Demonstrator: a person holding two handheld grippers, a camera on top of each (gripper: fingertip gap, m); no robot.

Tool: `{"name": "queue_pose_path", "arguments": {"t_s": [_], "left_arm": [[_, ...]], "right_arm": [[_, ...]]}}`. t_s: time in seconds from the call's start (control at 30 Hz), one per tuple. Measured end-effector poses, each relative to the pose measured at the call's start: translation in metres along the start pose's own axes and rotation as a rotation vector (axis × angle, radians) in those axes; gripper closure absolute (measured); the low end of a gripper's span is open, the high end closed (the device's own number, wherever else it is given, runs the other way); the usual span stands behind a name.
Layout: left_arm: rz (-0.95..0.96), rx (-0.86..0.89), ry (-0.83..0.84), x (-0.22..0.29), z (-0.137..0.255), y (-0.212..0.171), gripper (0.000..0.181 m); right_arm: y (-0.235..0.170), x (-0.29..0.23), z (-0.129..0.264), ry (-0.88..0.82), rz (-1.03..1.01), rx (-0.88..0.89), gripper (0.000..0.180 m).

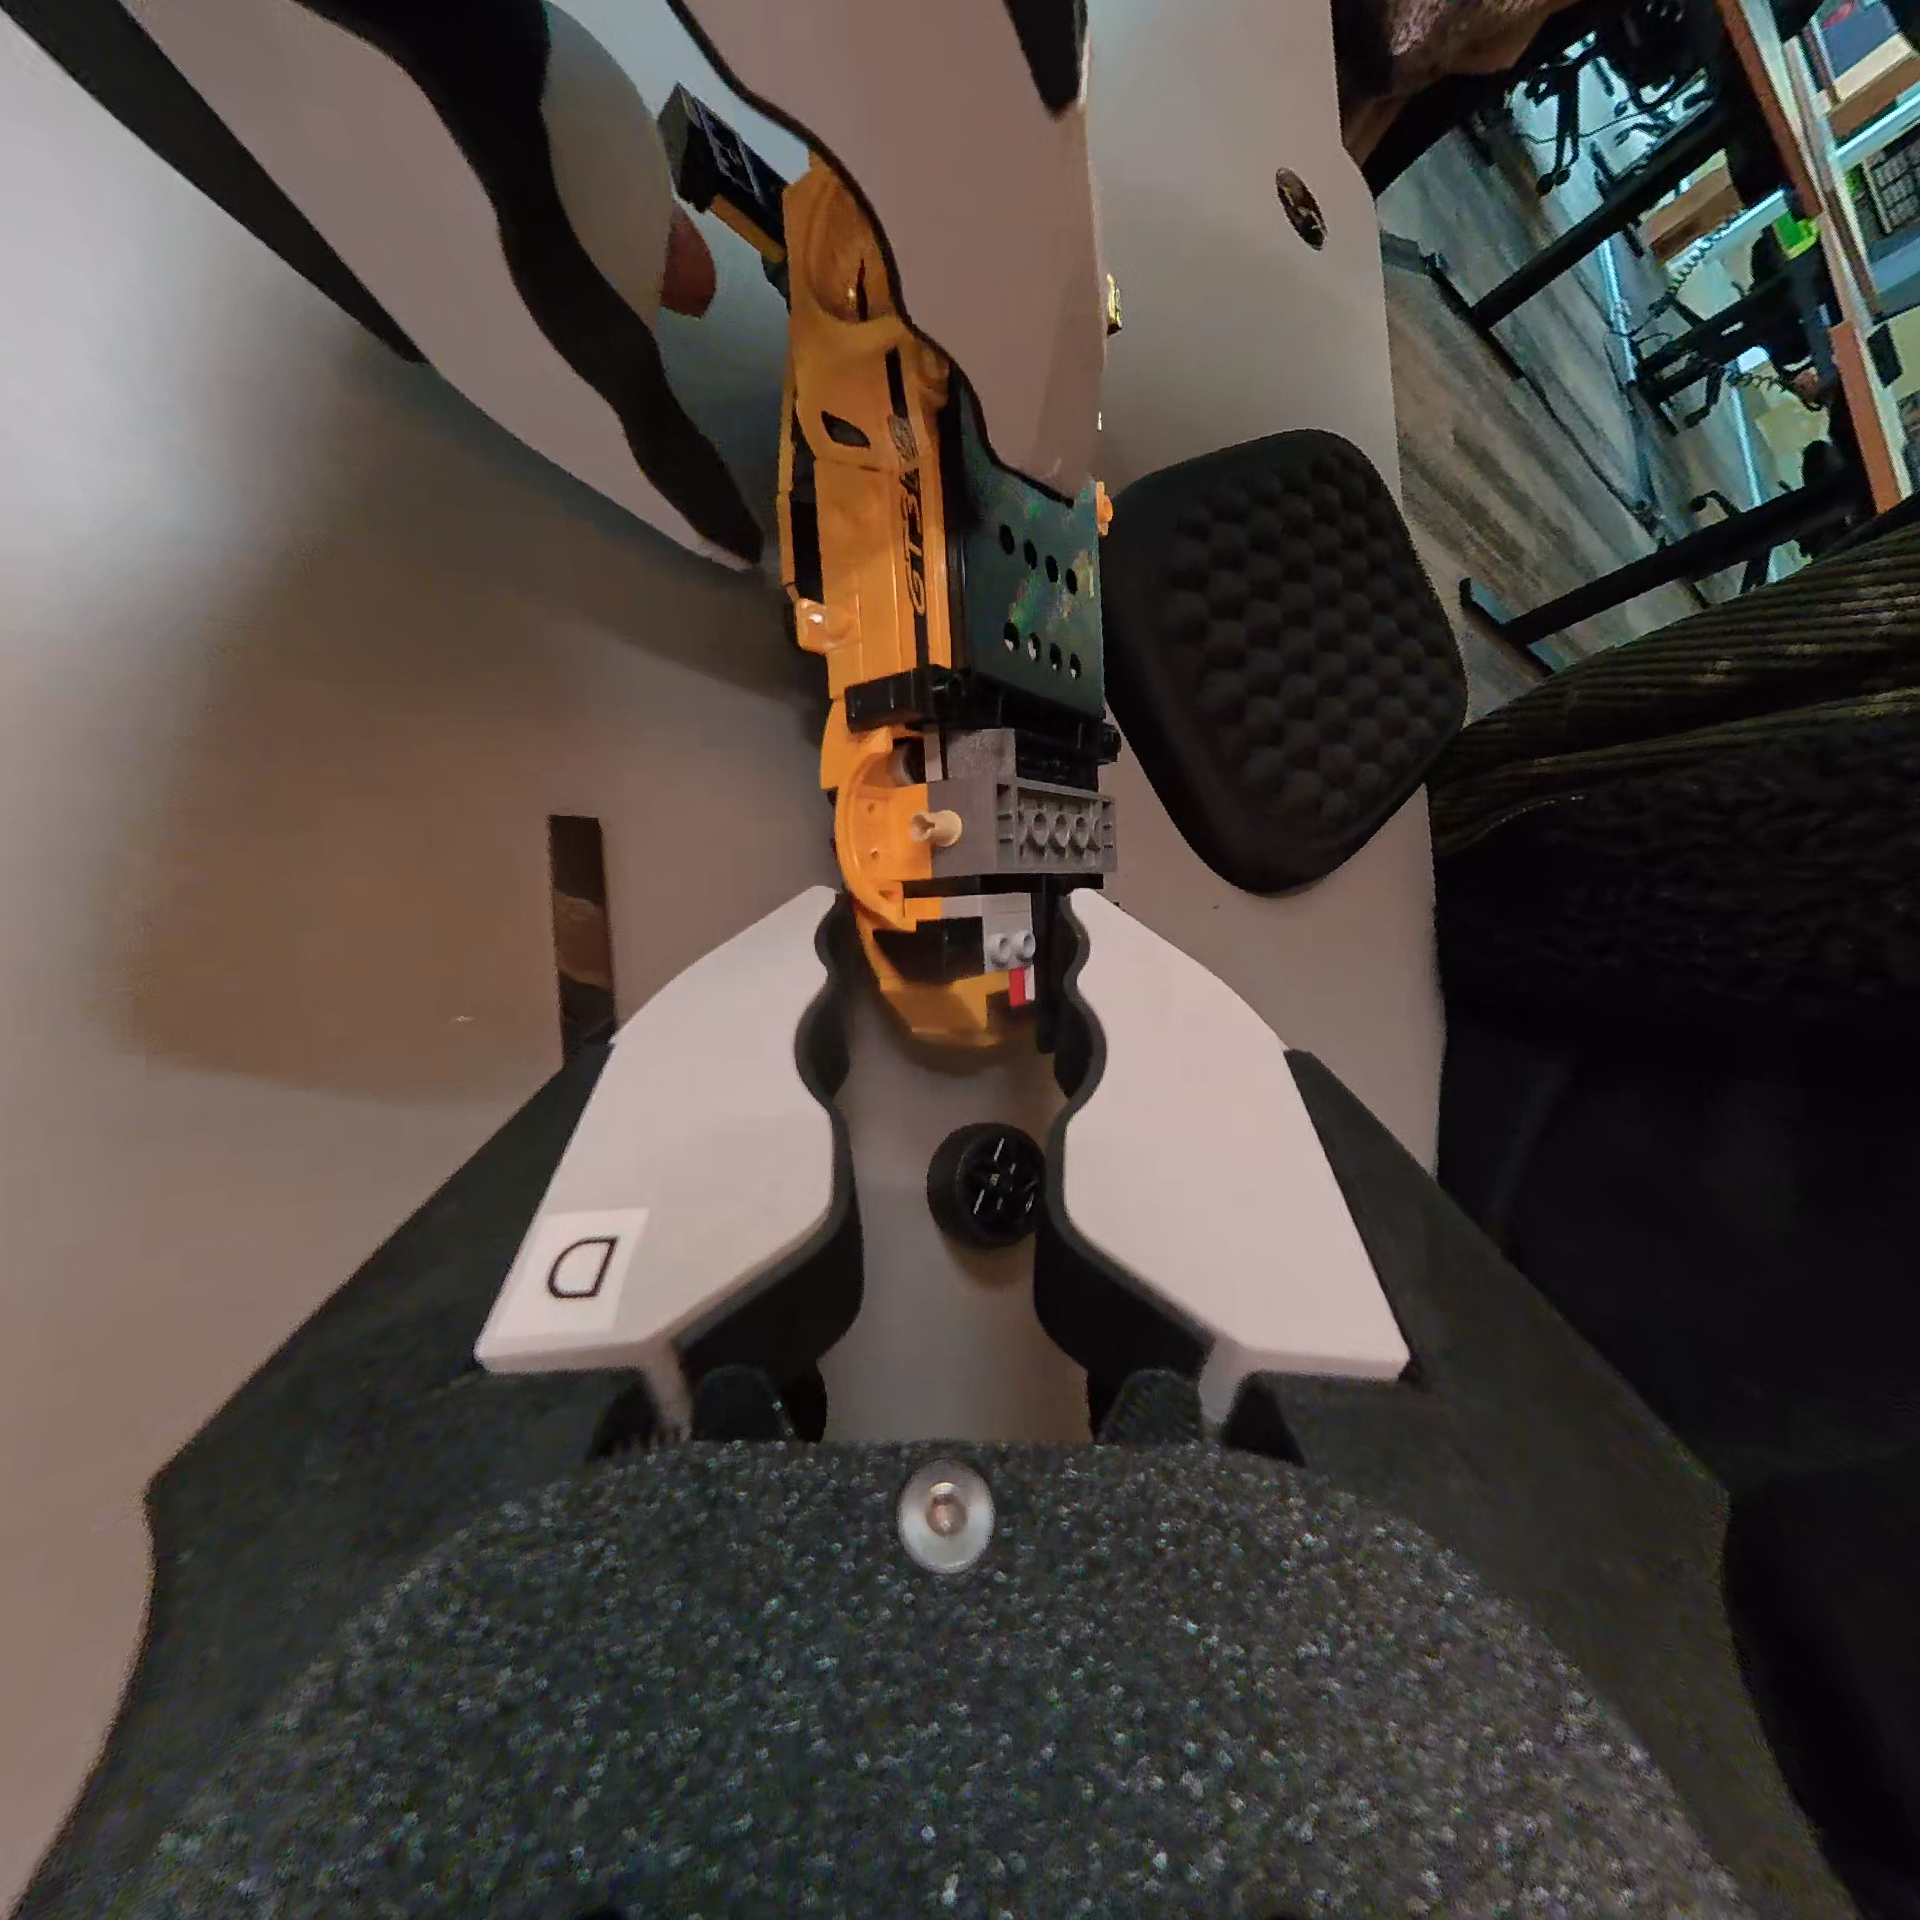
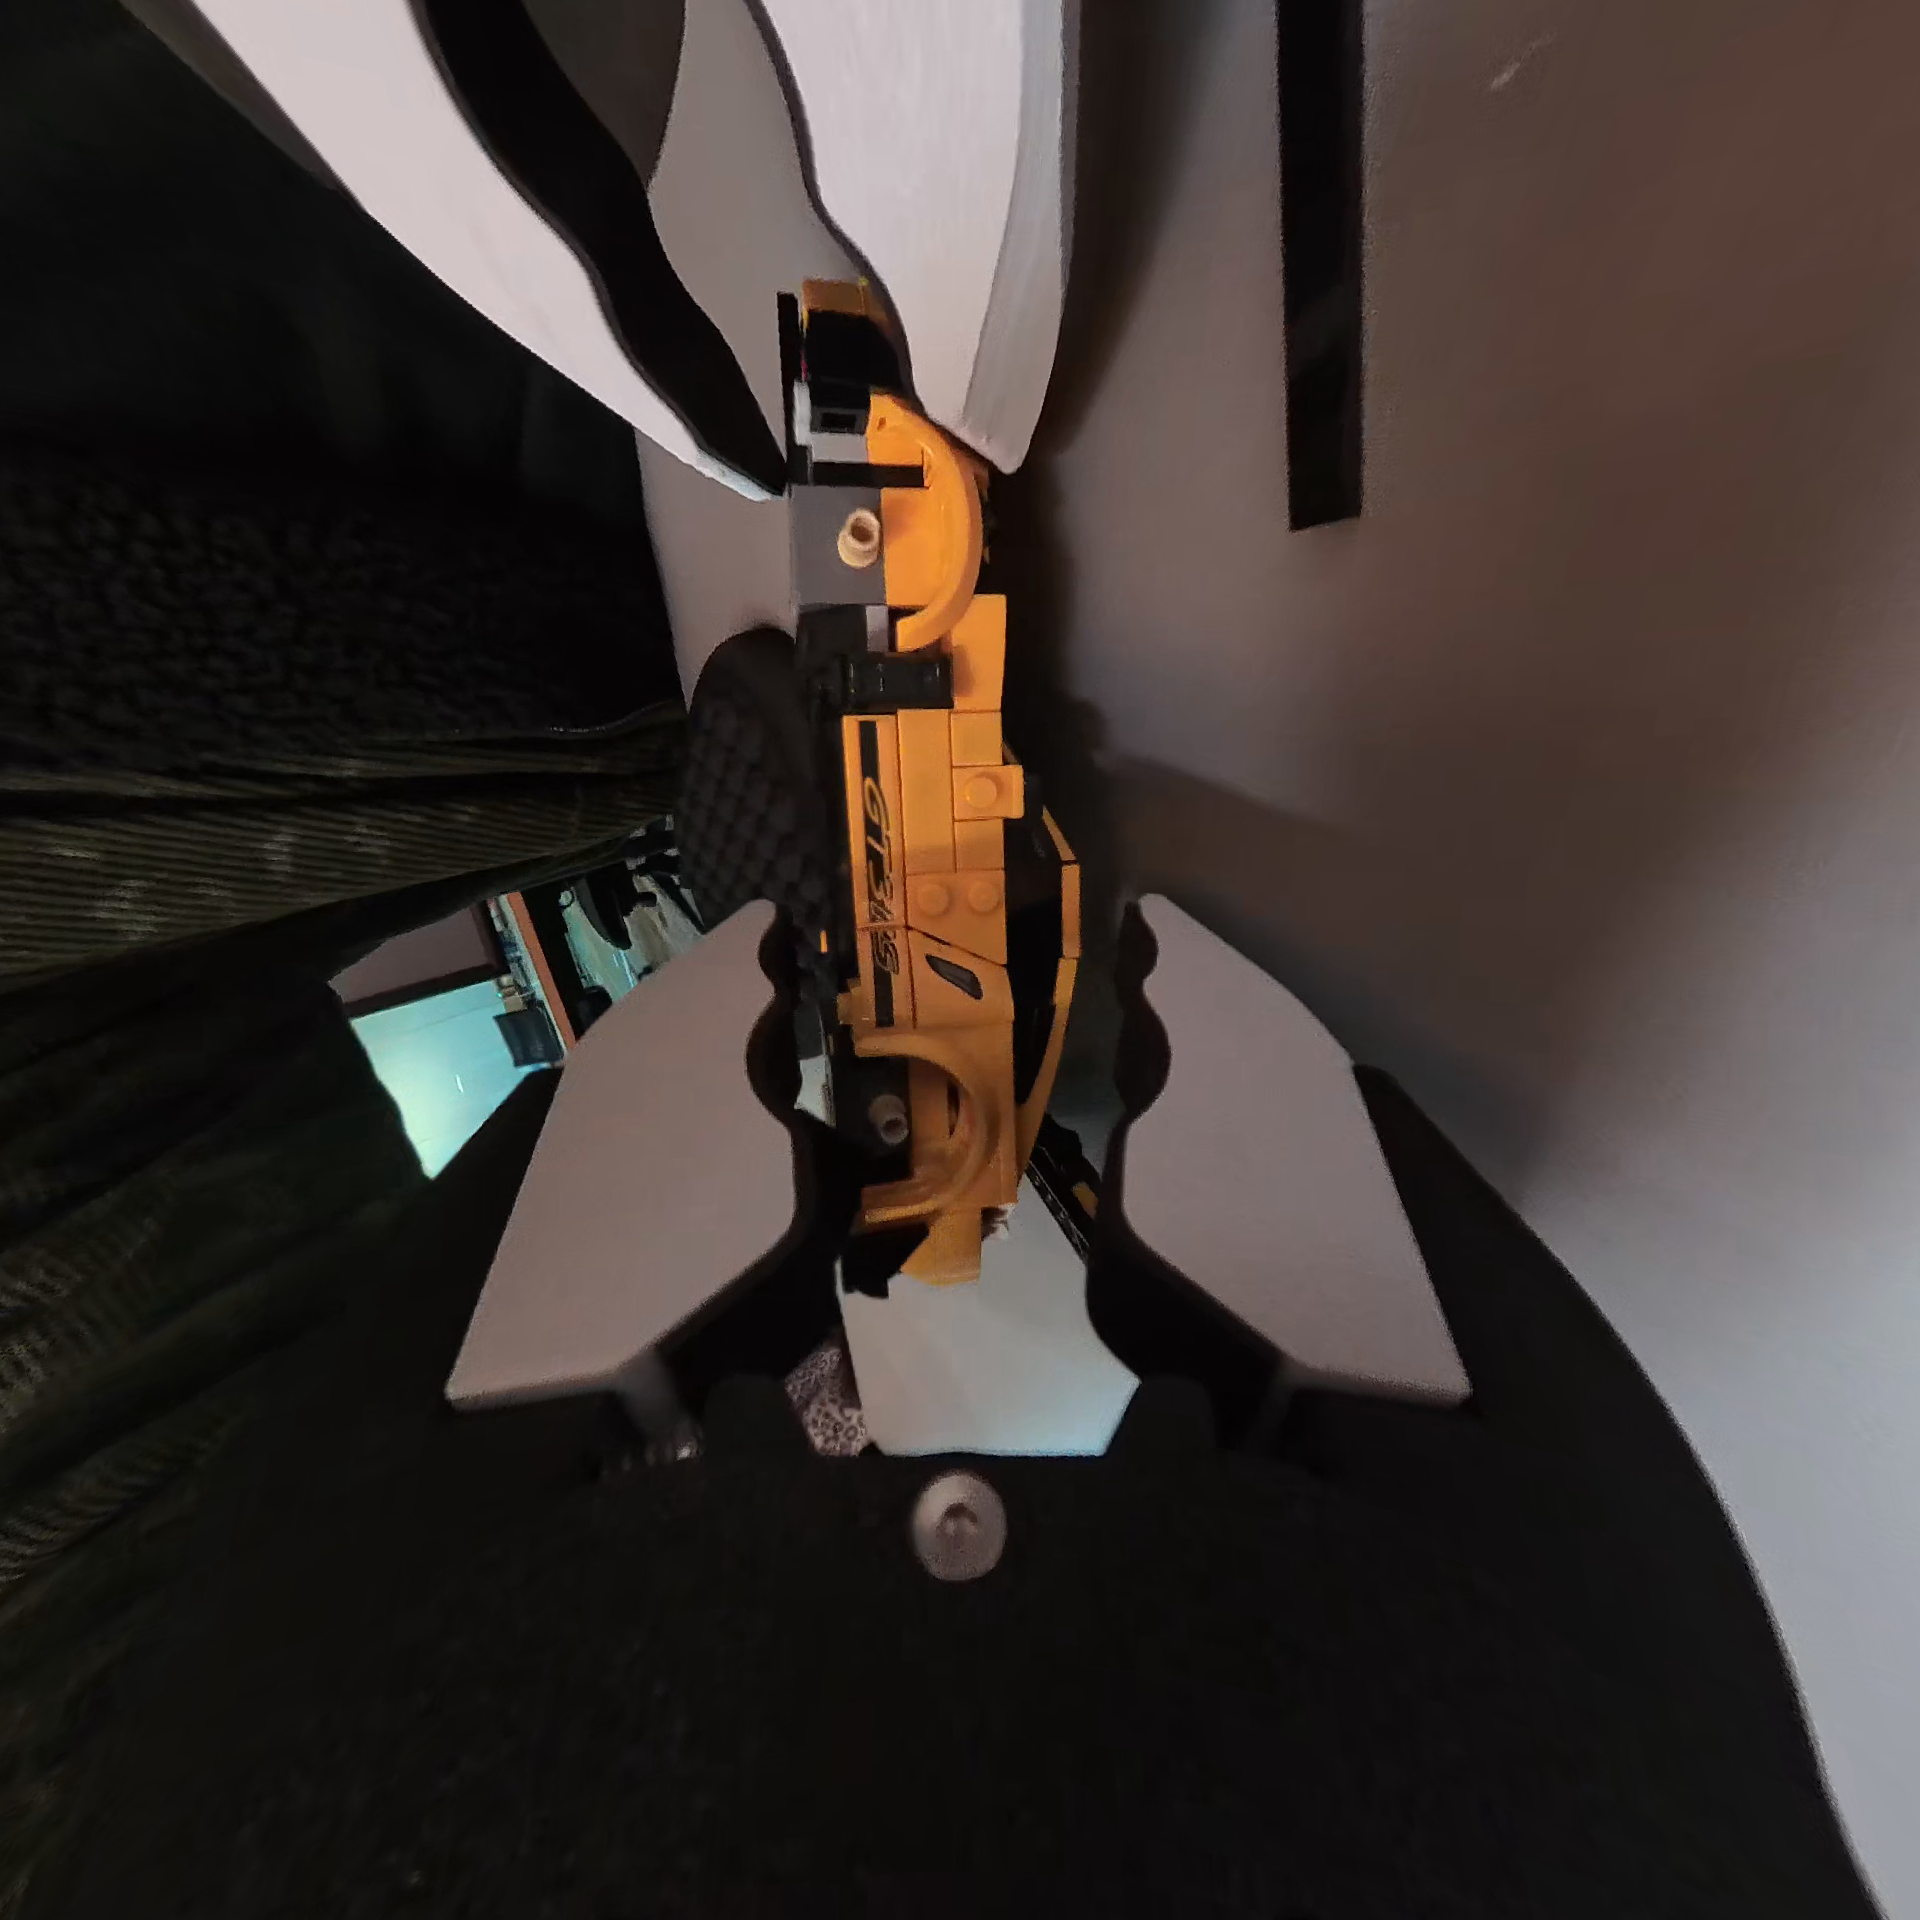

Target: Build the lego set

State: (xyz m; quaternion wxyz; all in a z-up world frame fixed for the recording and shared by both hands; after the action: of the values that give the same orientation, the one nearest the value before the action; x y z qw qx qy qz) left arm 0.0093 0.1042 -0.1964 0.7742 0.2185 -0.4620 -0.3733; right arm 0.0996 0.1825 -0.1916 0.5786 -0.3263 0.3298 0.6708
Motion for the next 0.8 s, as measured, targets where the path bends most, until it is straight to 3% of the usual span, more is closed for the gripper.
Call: {"name": "queue_pose_path", "arguments": {"t_s": [0.23,0.5,0.63,0.8], "left_arm": [[0.012,-0.004,-0.018,0.0,0.0,-0.001,0.146],[0.018,-0.007,-0.011,-0.002,0.003,-0.002,0.142],[0.006,-0.012,0.0,-0.001,0.004,-0.002,0.144],[-0.029,-0.015,0.019,0.001,0.01,-0.001,0.143]], "right_arm": [[0.009,-0.002,0.02,-0.09,0.06,0.115,0.118],[0.004,-0.048,0.055,-0.487,0.24,0.568,0.119],[-0.02,-0.072,0.047,-0.714,0.196,0.761,0.119],[-0.053,-0.092,0.006,-1.001,0.015,0.884,0.12]]}}
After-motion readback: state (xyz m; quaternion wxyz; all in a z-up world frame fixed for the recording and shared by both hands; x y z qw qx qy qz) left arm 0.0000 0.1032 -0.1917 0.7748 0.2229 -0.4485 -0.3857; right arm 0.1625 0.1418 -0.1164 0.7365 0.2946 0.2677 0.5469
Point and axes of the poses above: each gripper's, where its closed fingertips meet, z back along the fingers, y out of its top, x = y × z across the jaws, the point moved 6 cm from there along z, back along the fingers, and after that the axes turned 9 degrees about x, right-handed, at the moved point
